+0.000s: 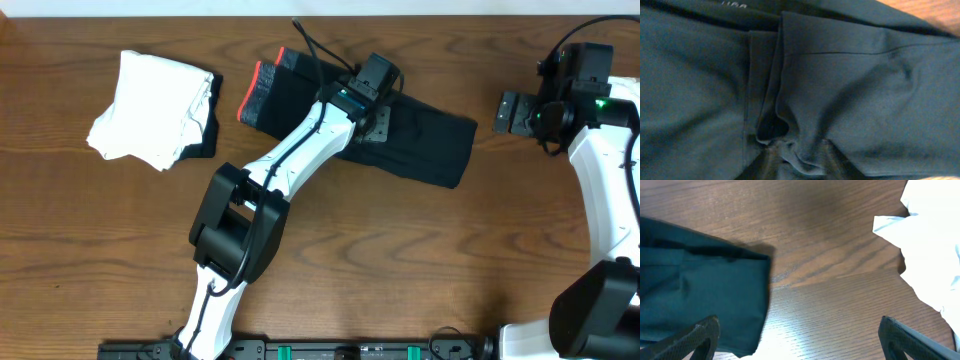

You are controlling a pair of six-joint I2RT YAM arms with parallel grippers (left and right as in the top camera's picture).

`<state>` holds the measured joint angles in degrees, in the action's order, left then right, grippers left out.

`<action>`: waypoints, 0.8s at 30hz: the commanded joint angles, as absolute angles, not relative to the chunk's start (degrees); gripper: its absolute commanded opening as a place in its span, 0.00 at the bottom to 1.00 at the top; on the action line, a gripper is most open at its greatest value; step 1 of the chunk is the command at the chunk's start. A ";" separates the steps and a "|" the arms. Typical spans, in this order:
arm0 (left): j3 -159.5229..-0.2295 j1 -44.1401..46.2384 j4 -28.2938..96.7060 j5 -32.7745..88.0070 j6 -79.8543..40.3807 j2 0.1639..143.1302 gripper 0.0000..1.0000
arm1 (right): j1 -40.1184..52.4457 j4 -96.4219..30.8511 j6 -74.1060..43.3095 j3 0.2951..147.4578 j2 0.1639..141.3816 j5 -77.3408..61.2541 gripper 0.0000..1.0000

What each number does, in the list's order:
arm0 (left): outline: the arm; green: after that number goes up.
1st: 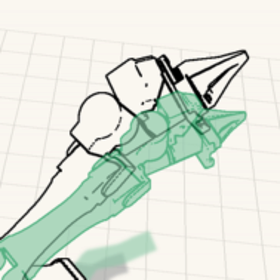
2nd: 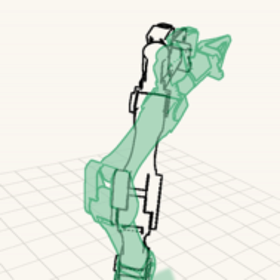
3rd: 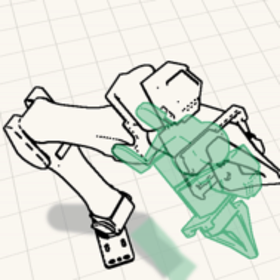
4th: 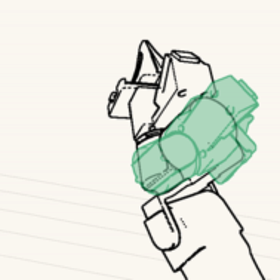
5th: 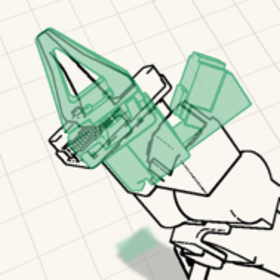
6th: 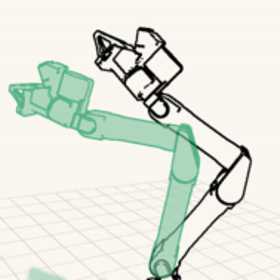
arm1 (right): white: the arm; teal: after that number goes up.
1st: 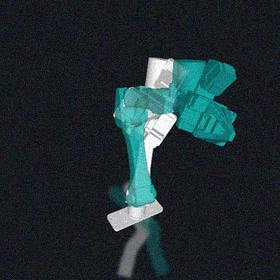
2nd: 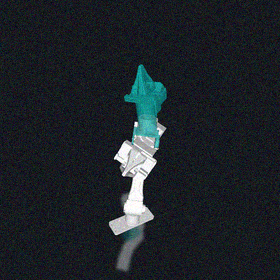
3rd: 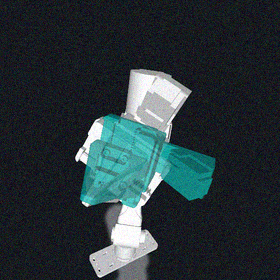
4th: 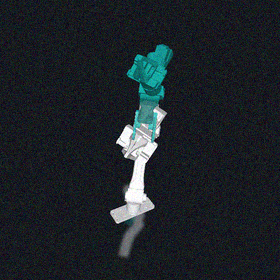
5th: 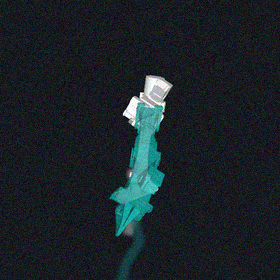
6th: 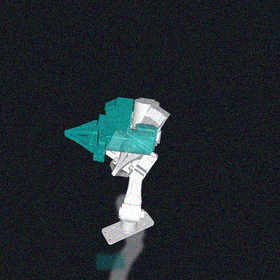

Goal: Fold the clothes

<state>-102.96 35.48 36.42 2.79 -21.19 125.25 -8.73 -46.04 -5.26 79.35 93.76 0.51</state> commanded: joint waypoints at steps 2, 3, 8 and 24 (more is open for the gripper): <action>-102.50 35.81 35.22 2.55 -19.90 124.31 0.24 | -8.88 -46.09 -5.76 79.40 93.89 1.08 0.99; -101.89 35.83 34.79 2.55 -19.92 124.33 0.24 | -8.88 -46.09 -5.74 79.40 93.89 1.08 0.99; -97.43 35.81 31.55 2.52 -19.92 124.33 0.24 | -8.88 -46.09 -5.76 79.40 93.89 1.08 0.99; -95.35 35.55 29.41 -1.15 -13.76 121.38 0.36 | -8.88 -46.09 -5.74 79.40 93.89 1.08 0.99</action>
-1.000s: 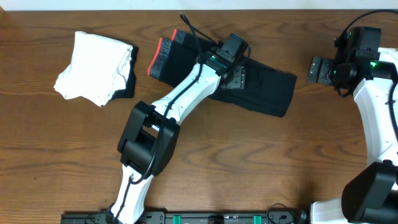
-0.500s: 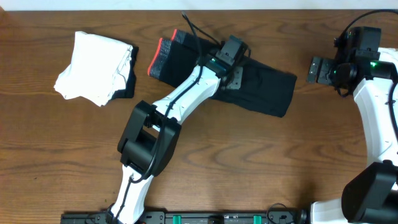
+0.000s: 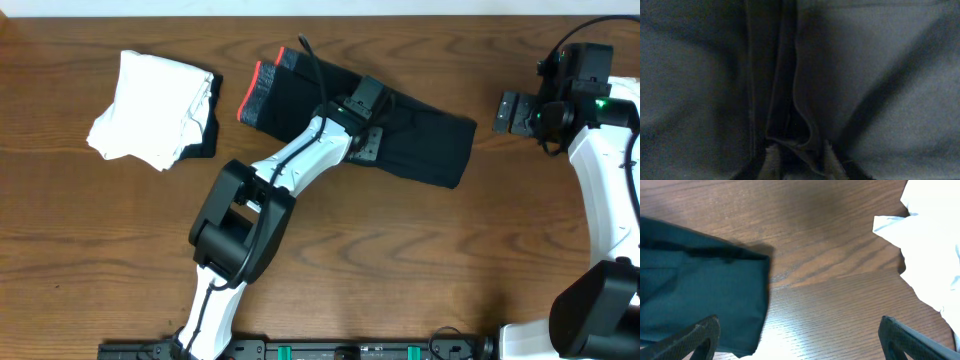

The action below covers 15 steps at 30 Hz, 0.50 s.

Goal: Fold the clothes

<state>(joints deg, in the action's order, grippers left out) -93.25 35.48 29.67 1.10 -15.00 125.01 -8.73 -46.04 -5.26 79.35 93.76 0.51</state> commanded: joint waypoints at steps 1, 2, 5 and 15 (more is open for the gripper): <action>-96.07 35.55 29.45 -1.15 -13.74 120.55 0.39 | -8.88 -46.09 -5.74 79.40 93.89 1.08 0.99; -96.77 35.55 29.43 -1.15 -13.76 119.44 0.43 | -8.88 -46.09 -5.74 79.40 93.89 1.08 0.99; -97.45 35.51 29.26 -1.23 -13.76 115.37 0.50 | -8.88 -46.09 -5.74 79.40 93.89 1.08 0.99; -97.45 27.31 40.49 -8.23 -15.81 102.08 0.75 | -8.86 -45.87 -5.76 79.40 93.89 1.04 0.99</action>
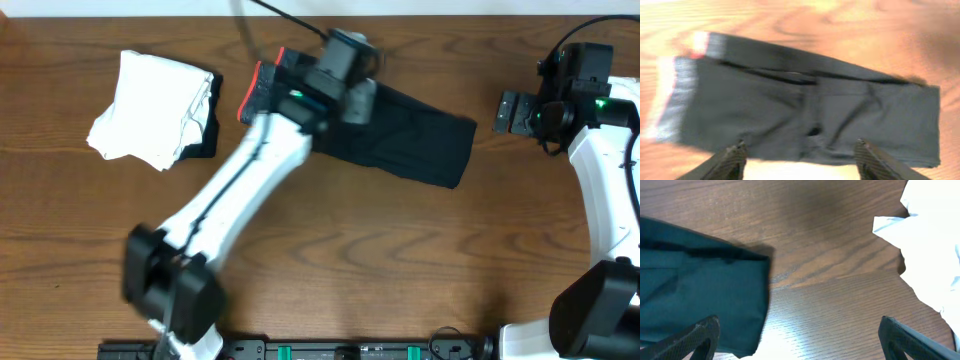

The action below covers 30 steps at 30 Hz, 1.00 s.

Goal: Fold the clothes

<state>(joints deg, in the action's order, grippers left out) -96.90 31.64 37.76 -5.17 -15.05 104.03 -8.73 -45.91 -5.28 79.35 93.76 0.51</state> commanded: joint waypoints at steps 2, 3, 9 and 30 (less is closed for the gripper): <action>-97.45 24.10 43.31 -8.23 -16.38 100.88 0.80 | -8.86 -45.84 -5.78 79.40 93.89 1.02 0.99; -97.45 22.15 44.80 -8.23 -16.36 100.47 0.82 | -8.82 -45.06 -5.76 79.40 93.89 1.02 0.99; -97.36 12.12 52.12 -8.21 -16.36 100.51 1.00 | -8.73 -45.19 -9.45 79.22 94.87 -6.48 0.91; -97.34 5.54 55.66 -8.21 -16.34 100.62 0.98 | -9.32 -30.39 -6.35 75.05 118.67 -28.38 0.67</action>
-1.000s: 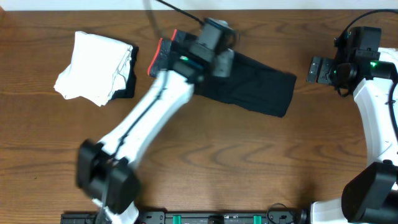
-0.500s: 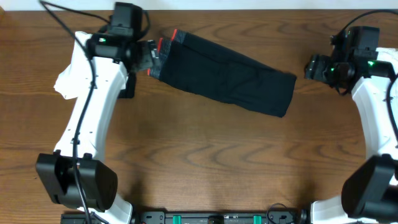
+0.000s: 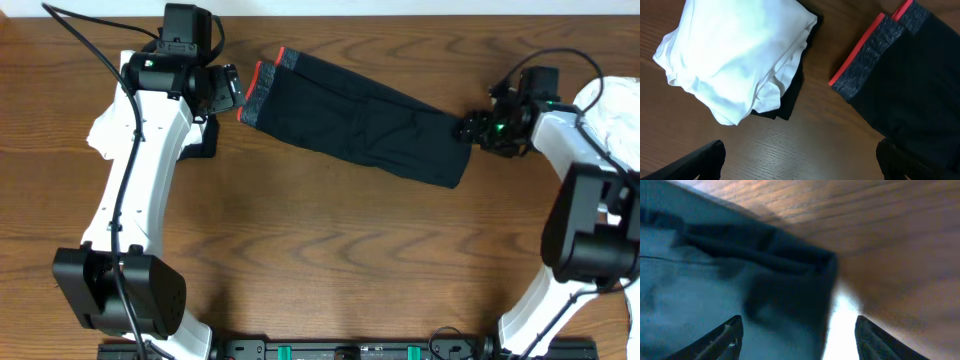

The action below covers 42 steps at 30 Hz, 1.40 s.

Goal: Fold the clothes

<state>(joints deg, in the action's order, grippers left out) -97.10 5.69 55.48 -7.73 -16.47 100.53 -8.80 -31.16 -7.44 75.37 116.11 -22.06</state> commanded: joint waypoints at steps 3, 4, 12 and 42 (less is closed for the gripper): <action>-97.34 5.52 55.66 -8.21 -16.34 100.62 0.98 | -9.32 -29.65 -6.37 75.05 121.54 -31.94 0.59; -97.34 5.52 55.66 -8.21 -16.34 100.62 0.98 | -9.32 -29.54 -6.39 75.05 122.21 -32.69 0.54; -97.34 5.54 55.66 -8.21 -16.34 100.62 0.98 | -10.90 -29.39 -6.37 75.96 121.91 -32.40 0.05; -97.34 5.54 55.66 -8.21 -16.34 100.62 0.98 | -24.99 -58.19 3.55 106.91 119.24 -26.33 0.06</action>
<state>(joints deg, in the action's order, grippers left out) -97.10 5.69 55.51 -7.73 -16.47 100.53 -24.84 -57.74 2.42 104.79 120.60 -26.96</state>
